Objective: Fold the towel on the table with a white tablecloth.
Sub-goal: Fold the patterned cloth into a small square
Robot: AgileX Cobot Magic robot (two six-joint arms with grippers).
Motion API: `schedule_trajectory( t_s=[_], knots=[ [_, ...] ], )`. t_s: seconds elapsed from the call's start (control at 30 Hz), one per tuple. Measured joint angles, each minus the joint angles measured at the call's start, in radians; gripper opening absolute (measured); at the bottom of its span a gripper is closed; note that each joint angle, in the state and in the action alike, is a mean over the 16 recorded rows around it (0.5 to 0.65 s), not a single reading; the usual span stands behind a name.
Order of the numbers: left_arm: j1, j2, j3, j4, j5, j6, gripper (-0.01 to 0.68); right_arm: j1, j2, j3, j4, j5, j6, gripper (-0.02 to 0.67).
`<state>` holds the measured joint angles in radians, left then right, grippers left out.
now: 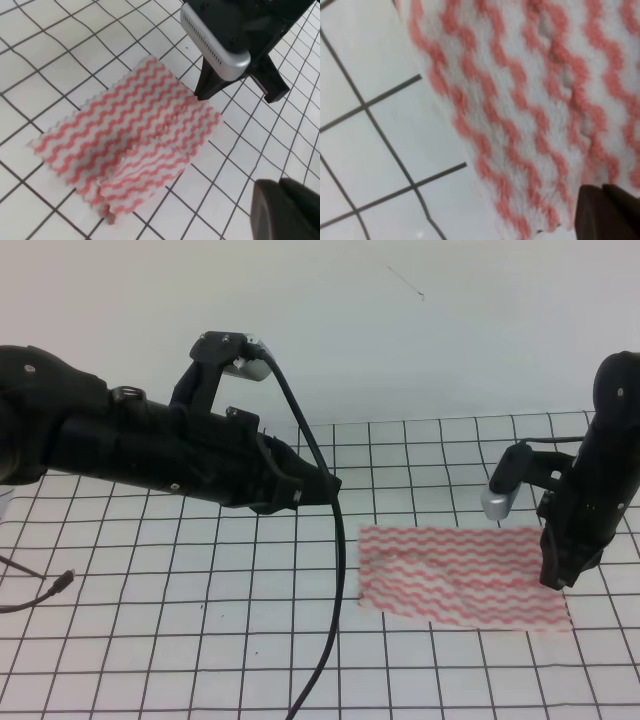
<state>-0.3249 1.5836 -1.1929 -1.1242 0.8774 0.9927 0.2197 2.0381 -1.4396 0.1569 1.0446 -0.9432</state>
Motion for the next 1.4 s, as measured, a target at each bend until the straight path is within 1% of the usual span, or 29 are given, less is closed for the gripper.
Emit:
schedule_trajectory(
  t_s=[0.3, 0.5, 0.63, 0.97, 1.07, 1.23, 1.4],
  knots=[
    [0.0, 0.0, 0.0, 0.0, 0.001, 0.0, -0.001, 0.0, -0.015, 0.0, -0.012, -0.053, 0.006, -0.001],
    [0.0, 0.0, 0.0, 0.002, 0.002, 0.0, -0.001, 0.0, -0.022, 0.0, -0.02, -0.062, 0.018, 0.009],
    [0.0, 0.0, 0.0, 0.002, 0.002, 0.0, -0.001, 0.0, -0.022, 0.0, -0.02, -0.052, 0.031, 0.051],
    [0.0, 0.0, 0.0, 0.0, 0.002, 0.0, -0.001, 0.0, -0.022, 0.0, 0.001, -0.012, 0.051, 0.233],
    [0.0, 0.0, 0.0, 0.0, 0.002, 0.0, -0.001, 0.0, -0.021, 0.0, 0.009, -0.005, 0.051, 0.276],
    [0.0, 0.0, 0.0, 0.002, 0.001, 0.0, -0.001, 0.0, -0.013, 0.0, 0.025, 0.003, 0.049, 0.303],
    [0.0, 0.0, 0.0, 0.003, 0.001, 0.0, -0.001, 0.0, -0.004, 0.0, 0.039, 0.007, 0.049, 0.293]
  ],
)
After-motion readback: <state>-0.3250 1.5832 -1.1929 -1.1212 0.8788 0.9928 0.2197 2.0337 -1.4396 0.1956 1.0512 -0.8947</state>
